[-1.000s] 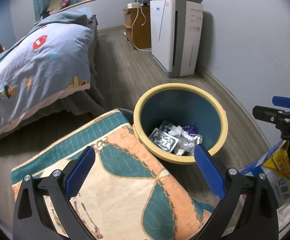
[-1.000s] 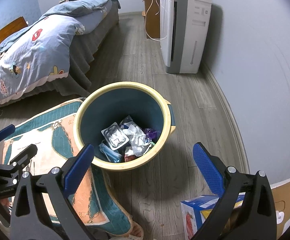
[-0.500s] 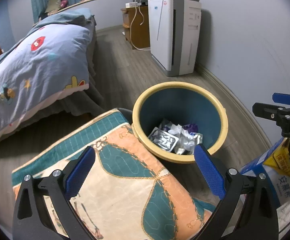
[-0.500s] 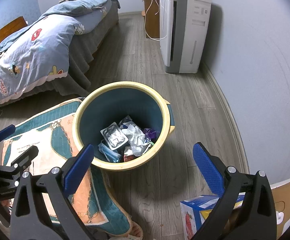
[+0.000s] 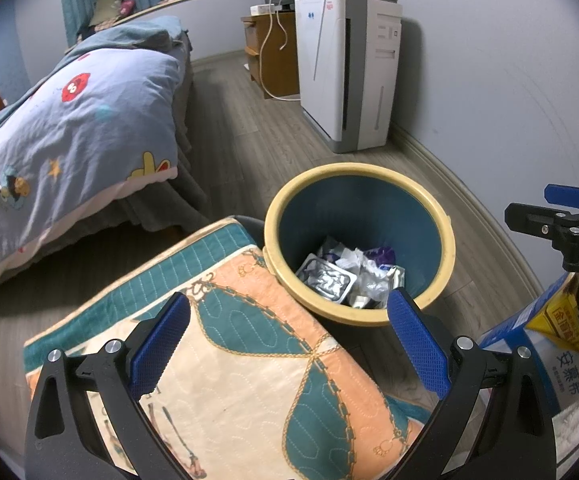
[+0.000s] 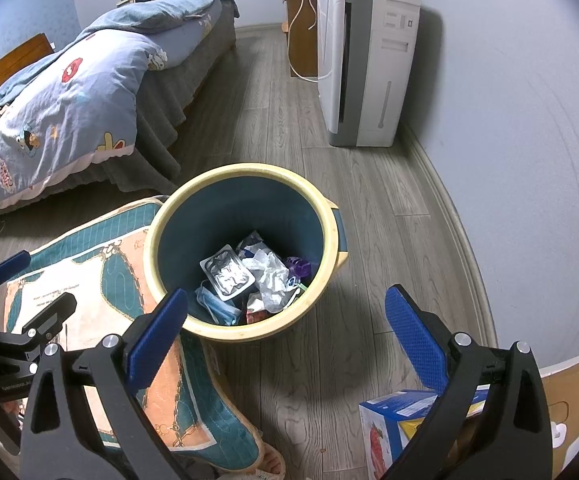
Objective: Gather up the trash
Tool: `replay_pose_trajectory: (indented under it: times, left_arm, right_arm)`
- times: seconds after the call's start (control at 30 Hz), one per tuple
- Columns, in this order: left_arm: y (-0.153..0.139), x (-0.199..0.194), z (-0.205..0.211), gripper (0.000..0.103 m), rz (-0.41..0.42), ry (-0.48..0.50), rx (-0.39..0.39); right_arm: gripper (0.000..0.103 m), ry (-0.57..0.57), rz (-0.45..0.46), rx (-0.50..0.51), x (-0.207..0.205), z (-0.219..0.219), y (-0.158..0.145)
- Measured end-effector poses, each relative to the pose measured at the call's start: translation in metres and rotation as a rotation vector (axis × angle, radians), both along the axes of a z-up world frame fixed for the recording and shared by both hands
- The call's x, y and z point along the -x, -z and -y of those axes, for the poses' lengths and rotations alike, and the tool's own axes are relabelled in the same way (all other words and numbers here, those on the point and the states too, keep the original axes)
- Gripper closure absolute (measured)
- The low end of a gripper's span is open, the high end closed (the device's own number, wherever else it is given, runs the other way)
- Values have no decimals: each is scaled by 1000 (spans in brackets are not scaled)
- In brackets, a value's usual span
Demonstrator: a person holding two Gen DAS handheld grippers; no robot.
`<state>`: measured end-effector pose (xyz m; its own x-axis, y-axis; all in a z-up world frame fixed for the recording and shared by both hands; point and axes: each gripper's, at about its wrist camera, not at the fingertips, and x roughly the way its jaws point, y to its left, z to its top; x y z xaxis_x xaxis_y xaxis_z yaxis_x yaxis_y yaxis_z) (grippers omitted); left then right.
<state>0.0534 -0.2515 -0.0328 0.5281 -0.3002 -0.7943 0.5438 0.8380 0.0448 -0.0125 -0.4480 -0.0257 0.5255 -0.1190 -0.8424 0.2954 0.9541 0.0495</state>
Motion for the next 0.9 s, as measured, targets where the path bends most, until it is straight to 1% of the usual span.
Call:
replay_pose_trajectory:
  times: [0.2,0.33,0.47,0.8,0.9]
  left_arm:
    - [0,0,0,5,0,2,1]
    - [1,1,1,5,-5,21,12]
    - [1,3,1,5,4,30,6]
    - [2,2,-1,5,4,23,4]
    - [2,2,-2,5,-11,44,20]
  right_arm:
    - [6,0,1,2,1,-1,-1]
    - [6,1,0,0,2,-1,-2]
    - [6,2,-1,0,2,-1,-2]
    - [6,10,-20,-5,-2,-1,0]
    - [6,9,-17,-3,-3,-4,-1]
